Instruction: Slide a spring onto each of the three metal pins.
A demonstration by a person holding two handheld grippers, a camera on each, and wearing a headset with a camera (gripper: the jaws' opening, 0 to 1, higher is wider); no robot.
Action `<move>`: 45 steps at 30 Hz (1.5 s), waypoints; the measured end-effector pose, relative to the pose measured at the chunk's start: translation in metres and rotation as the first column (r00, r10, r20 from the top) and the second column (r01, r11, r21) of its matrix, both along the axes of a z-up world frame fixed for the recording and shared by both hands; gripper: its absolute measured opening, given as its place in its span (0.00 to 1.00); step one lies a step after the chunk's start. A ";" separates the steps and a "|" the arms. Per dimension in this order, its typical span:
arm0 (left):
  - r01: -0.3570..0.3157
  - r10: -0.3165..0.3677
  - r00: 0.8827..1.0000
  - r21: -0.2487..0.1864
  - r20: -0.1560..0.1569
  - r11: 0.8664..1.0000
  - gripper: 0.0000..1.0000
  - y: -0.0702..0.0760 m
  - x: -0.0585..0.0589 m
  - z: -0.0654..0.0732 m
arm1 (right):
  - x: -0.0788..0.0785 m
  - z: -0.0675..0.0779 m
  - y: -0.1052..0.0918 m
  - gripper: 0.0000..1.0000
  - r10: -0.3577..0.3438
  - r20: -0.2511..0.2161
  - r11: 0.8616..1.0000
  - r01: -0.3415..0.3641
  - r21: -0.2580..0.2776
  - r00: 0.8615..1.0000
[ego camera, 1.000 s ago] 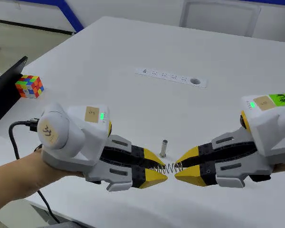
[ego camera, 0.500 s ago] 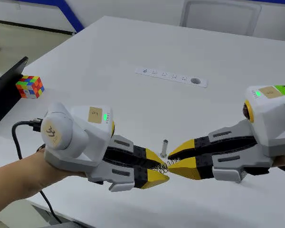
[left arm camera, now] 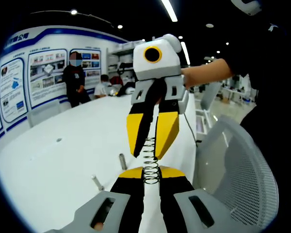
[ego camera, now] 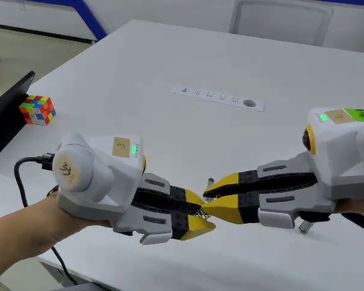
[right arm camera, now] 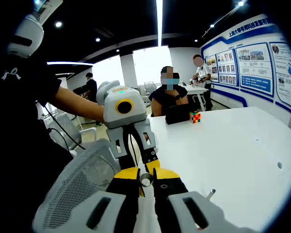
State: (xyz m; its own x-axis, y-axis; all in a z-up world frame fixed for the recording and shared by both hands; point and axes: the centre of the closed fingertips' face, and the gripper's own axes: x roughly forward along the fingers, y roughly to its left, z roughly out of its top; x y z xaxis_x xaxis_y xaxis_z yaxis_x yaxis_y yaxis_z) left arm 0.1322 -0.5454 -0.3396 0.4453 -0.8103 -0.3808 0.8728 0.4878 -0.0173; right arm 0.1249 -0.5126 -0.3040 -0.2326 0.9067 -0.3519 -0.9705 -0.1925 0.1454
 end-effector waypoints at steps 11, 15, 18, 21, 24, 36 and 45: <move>-0.013 0.013 1.000 -0.024 0.007 1.000 0.10 0.002 0.002 0.001 | -0.001 0.004 0.008 0.11 -0.018 -0.019 1.000 0.017 -0.006 1.000; -0.029 0.030 1.000 -0.039 0.002 0.999 0.10 0.007 0.002 0.000 | 0.002 0.003 0.007 0.12 -0.026 -0.006 1.000 0.026 -0.017 1.000; -0.037 0.037 0.999 -0.020 -0.001 0.999 0.10 0.011 0.001 -0.004 | 0.004 0.003 0.006 0.13 -0.032 -0.006 0.999 0.031 -0.018 0.999; -0.045 0.045 0.999 -0.031 -0.002 0.998 0.10 0.014 0.000 -0.002 | 0.006 0.004 0.005 0.16 -0.037 -0.017 0.999 0.037 -0.021 0.999; -0.052 0.052 0.999 -0.038 -0.001 0.998 0.10 0.014 0.001 -0.001 | 0.003 0.004 0.006 0.12 -0.026 -0.020 1.000 0.026 -0.017 0.999; -0.049 0.050 0.999 -0.050 0.010 0.998 0.10 0.012 0.002 0.004 | -0.001 0.009 0.012 0.11 -0.018 -0.044 1.000 0.019 0.005 0.999; -0.047 0.048 0.999 -0.060 0.005 0.997 0.10 0.012 0.001 0.004 | 0.000 0.009 0.014 0.11 -0.019 -0.044 1.000 0.019 0.003 0.999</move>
State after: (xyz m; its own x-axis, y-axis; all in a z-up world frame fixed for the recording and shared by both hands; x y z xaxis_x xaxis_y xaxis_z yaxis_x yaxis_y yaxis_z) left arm 0.1328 -0.5339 -0.3353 0.4862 -0.8095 -0.3291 0.8488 0.5270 -0.0424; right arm 0.1244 -0.4983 -0.2950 -0.2305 0.9123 -0.3384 -0.9667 -0.1749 0.1870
